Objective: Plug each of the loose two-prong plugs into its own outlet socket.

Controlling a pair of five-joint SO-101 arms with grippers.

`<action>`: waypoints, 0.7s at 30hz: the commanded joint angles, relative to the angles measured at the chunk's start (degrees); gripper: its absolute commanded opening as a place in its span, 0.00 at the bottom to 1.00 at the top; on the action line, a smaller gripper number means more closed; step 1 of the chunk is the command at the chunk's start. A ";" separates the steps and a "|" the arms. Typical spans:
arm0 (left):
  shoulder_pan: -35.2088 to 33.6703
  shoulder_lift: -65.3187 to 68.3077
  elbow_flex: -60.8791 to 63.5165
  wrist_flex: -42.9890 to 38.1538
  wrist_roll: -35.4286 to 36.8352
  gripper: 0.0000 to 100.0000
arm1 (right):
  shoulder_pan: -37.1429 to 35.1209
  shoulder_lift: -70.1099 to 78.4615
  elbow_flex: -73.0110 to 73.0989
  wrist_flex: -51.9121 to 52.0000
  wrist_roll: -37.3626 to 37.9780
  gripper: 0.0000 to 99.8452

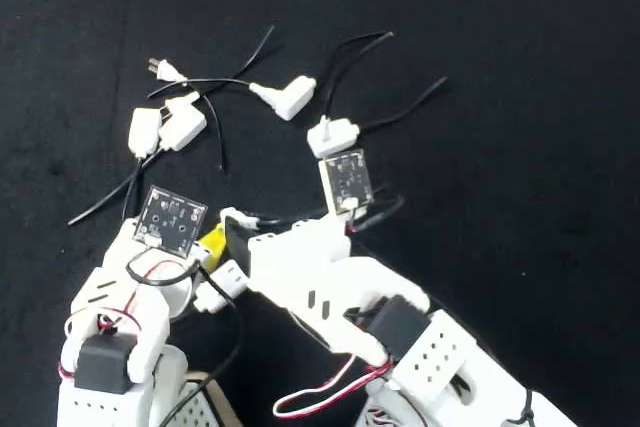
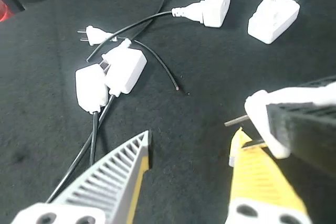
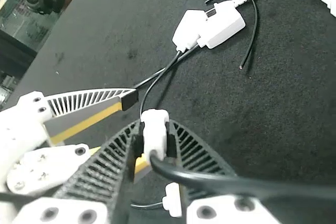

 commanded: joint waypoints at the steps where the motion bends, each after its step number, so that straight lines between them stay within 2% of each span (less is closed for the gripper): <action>1: -1.19 -0.35 -1.19 1.93 0.00 0.24 | 0.62 -0.04 -3.21 0.97 5.54 0.01; 3: -1.19 -0.35 -1.45 5.54 -2.90 0.25 | 1.41 0.04 -4.26 3.34 8.09 0.01; 6: -1.36 -0.35 -0.92 10.64 -12.48 0.25 | 1.41 0.13 -6.55 8.26 11.87 0.01; 8: -5.49 -0.35 -0.84 10.81 -16.44 0.25 | 1.41 0.57 -7.60 11.52 14.42 0.01; 14: -19.56 -0.35 0.22 10.55 -16.70 0.25 | 1.14 10.95 -9.10 12.31 18.29 0.01; 21: -27.74 -0.35 9.98 6.86 -16.44 0.25 | -2.11 27.30 -11.47 5.71 18.37 0.01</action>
